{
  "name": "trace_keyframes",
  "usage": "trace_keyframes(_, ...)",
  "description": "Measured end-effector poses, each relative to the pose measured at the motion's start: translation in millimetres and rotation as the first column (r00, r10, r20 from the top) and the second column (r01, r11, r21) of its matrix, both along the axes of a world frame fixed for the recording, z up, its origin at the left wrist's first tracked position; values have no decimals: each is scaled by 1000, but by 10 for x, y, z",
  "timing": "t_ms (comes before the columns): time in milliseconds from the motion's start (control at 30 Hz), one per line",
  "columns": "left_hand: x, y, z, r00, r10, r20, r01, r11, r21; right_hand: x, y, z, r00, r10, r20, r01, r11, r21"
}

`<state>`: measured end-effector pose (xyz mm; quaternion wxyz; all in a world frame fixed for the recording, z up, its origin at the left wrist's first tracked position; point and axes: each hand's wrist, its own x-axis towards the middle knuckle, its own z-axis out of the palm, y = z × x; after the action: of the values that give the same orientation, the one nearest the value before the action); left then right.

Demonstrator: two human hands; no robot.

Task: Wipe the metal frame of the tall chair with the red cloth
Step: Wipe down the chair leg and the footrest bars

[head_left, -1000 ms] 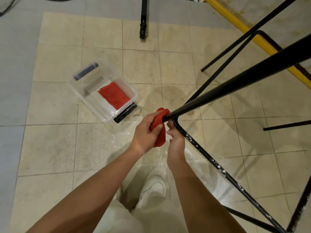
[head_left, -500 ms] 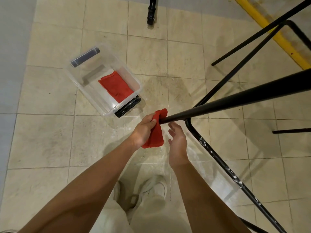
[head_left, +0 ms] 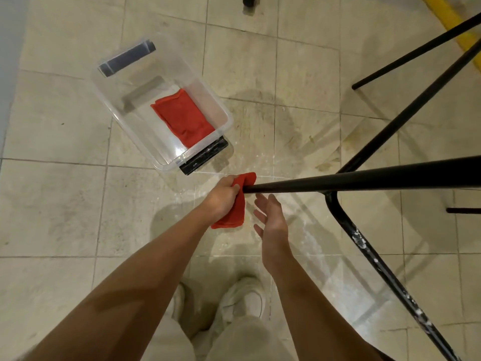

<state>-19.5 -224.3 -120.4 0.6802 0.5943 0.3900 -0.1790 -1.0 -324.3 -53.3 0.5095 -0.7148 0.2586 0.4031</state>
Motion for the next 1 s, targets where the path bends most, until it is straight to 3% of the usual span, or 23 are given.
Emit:
trace_keyframes(133, -42, -60, -174, 999, 33, -11, -32, 997, 67, 58, 52, -121, 999, -33, 30, 33, 999, 2)
trace_keyframes(267, -74, -58, -184, 998, 62, -27, -63, 998, -25, 159, 89, -207, 992, -125, 24, 124, 991, 44)
trace_keyframes(500, -166, -206, 24, 960, 177, 217, -156, 982, -109, 201, 172, -107, 964, -265, -9, 262, 948, 183)
trace_keyframes(600, -177, -266, 38, 950, 214, 226, -198, 976, -89, 229, 137, -99, 974, -221, 40, 213, 966, 145)
trace_keyframes(867, -73, -233, 169, 949, 314, 1, -311, 942, -124, 68, 55, -79, 996, -74, 58, 74, 997, -5)
trace_keyframes(1000, -85, -271, 393, 945, 326, 34, -318, 938, -139, 70, -21, 56, 989, 61, 132, -51, 996, -79)
